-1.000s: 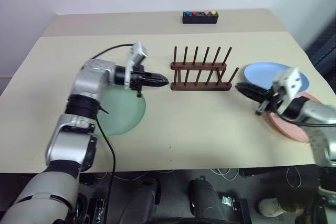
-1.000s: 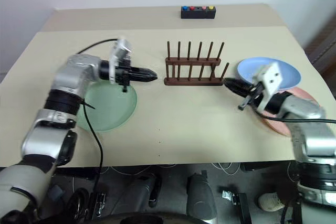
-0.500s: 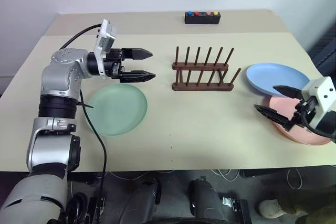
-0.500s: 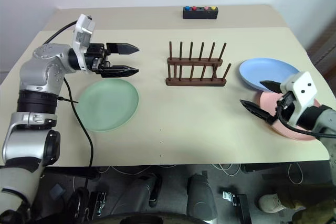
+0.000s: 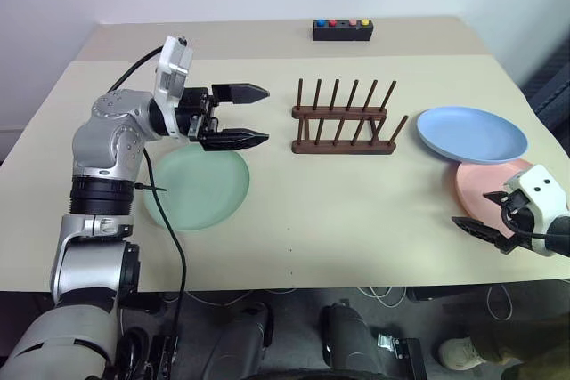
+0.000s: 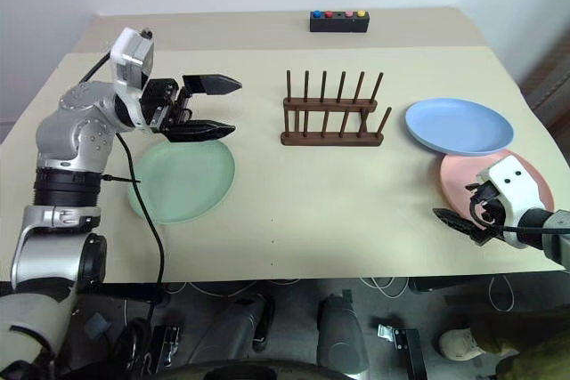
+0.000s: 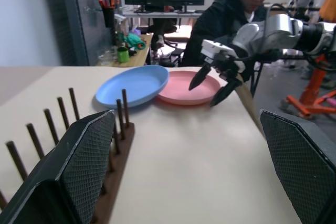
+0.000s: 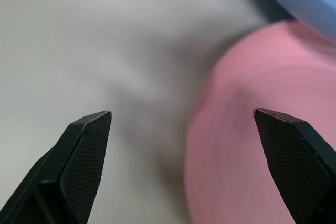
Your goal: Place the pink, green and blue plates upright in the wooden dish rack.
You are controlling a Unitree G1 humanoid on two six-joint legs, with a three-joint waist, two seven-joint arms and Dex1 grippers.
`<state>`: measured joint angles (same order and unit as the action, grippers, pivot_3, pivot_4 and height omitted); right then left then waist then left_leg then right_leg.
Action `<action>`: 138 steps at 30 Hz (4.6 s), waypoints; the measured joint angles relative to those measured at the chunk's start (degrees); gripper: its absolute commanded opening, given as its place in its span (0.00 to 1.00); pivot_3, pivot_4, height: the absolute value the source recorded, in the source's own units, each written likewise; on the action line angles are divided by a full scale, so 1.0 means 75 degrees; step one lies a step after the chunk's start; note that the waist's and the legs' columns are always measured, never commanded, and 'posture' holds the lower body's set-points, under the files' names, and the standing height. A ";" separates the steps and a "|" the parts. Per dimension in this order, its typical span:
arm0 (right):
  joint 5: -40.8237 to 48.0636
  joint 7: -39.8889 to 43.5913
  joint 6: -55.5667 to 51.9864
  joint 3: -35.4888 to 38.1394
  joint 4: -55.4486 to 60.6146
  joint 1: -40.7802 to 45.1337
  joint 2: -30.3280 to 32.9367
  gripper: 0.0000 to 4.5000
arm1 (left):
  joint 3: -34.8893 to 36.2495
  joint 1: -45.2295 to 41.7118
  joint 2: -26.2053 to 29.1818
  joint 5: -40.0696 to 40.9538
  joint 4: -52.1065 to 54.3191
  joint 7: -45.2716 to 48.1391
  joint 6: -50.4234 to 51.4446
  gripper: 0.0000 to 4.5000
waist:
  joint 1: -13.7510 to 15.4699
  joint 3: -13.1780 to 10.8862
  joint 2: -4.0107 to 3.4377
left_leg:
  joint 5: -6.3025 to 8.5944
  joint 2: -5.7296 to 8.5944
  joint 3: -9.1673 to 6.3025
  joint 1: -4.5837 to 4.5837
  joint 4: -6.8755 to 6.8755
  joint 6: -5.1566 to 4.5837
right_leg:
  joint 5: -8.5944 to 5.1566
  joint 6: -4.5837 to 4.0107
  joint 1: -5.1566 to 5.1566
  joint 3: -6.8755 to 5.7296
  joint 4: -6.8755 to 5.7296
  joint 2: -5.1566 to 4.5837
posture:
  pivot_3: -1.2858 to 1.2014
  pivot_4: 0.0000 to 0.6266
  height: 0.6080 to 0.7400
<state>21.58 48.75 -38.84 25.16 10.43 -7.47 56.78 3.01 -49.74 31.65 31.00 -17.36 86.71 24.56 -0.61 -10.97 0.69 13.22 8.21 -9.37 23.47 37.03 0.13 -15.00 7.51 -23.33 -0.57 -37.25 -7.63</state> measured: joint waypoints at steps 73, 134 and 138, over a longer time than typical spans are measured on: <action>0.5537 -0.1257 -0.3204 0.1683 -0.4131 0.8094 -0.2403 0.01 | -0.0170 0.0377 -0.0146 0.0108 0.0293 -0.1146 -0.0102 1.00 | -0.0010 -0.0004 -0.0001 | 0.0020 -0.0007 0.0045 0.0018 -0.0001 -0.0027 | 0.0007 0.0008 -0.0026 0.0032 0.0016 -0.0004 | 0.52 0.24 1.00; 0.4157 0.0095 -0.0924 0.0672 -0.4035 0.7262 -0.2603 0.99 | -0.0004 0.0657 0.0180 0.0303 0.0945 -0.1454 0.0380 1.00 | -0.0033 -0.0005 -0.0004 | 0.0019 -0.0006 0.0051 0.0018 -0.0002 -0.0026 | 0.0008 0.0009 -0.0036 0.0035 0.0009 -0.0001 | 0.52 0.24 1.00; 0.4282 -0.0030 -0.0606 0.0967 -0.3678 0.7467 -0.2250 0.99 | -0.0013 0.0657 0.0126 0.0303 0.0942 -0.1438 0.0359 1.00 | -0.0020 -0.0005 -0.0004 | 0.0020 -0.0006 0.0051 0.0017 -0.0005 -0.0026 | 0.0008 0.0009 -0.0037 0.0036 0.0011 -0.0001 | 0.52 0.24 1.00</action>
<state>53.69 48.52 -43.38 32.41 -17.16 48.53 39.91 2.92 -44.82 32.59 33.27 -10.30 75.92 27.26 -0.76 -11.01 0.66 13.36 8.17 -8.99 23.60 36.99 -0.06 -14.94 7.58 -23.61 -0.30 -37.17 -7.64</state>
